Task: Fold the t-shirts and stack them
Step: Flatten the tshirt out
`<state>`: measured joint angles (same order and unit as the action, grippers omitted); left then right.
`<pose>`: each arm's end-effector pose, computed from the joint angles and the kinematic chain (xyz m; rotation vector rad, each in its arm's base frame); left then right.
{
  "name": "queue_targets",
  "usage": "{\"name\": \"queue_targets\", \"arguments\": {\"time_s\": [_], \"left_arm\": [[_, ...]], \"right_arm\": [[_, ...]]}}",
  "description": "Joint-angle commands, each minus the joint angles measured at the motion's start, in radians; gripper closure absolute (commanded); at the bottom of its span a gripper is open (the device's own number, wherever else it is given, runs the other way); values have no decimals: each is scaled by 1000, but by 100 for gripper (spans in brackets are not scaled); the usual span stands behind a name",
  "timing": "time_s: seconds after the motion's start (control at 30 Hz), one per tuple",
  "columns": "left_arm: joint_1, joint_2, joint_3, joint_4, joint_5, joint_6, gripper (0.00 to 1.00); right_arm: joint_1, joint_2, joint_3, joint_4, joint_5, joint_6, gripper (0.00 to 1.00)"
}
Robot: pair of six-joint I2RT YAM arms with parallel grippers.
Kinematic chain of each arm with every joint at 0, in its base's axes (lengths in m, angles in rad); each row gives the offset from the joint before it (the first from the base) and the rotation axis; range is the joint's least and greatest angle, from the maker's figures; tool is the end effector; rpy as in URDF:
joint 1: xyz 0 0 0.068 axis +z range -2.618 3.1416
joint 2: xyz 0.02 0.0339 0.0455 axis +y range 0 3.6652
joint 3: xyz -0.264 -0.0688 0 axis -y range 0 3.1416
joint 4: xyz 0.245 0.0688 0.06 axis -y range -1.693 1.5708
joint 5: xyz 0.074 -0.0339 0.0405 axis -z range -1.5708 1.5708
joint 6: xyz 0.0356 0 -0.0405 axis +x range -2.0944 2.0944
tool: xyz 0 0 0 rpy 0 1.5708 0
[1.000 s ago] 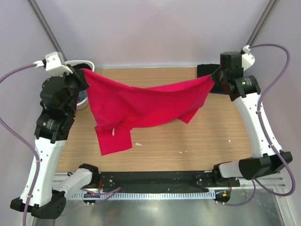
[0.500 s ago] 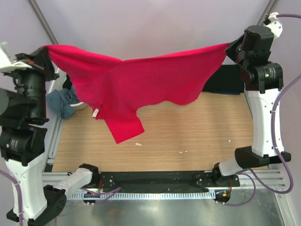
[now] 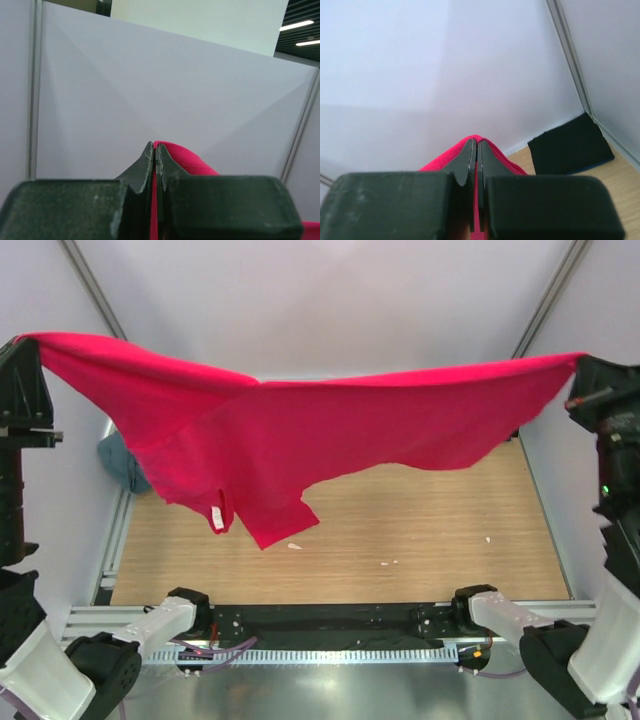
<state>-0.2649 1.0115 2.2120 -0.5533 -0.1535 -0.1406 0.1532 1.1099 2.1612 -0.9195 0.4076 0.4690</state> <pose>0.0012 0.0053 0.6532 -0.0852 0.9325 -0.3047 0.0791 -0.0021 0.6064 0.5520 1.3445 0.2159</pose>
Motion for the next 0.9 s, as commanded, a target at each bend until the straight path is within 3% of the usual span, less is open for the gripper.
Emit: {"name": "queue_targets", "arguments": {"time_s": [0.0,0.23,0.43,0.57,0.73,0.87], "left_arm": [[6,-17,77,-20,49,-19,100],[6,19,156,-59,112,-50,100],[6,123,22,-76,104,-47,100],[7,225,-197,-17,74,-34,100],[6,347,-383,130,52,2,100],[16,528,-497,317,80,42,100]], "right_arm": [[-7,-34,26,19,23,-69,99],[-7,-38,106,-51,22,-73,99],[-7,48,8,-122,154,-64,99],[-7,45,-306,43,178,-55,99],[-7,94,-572,256,146,0,99],[-24,192,-874,635,172,34,99]]}}
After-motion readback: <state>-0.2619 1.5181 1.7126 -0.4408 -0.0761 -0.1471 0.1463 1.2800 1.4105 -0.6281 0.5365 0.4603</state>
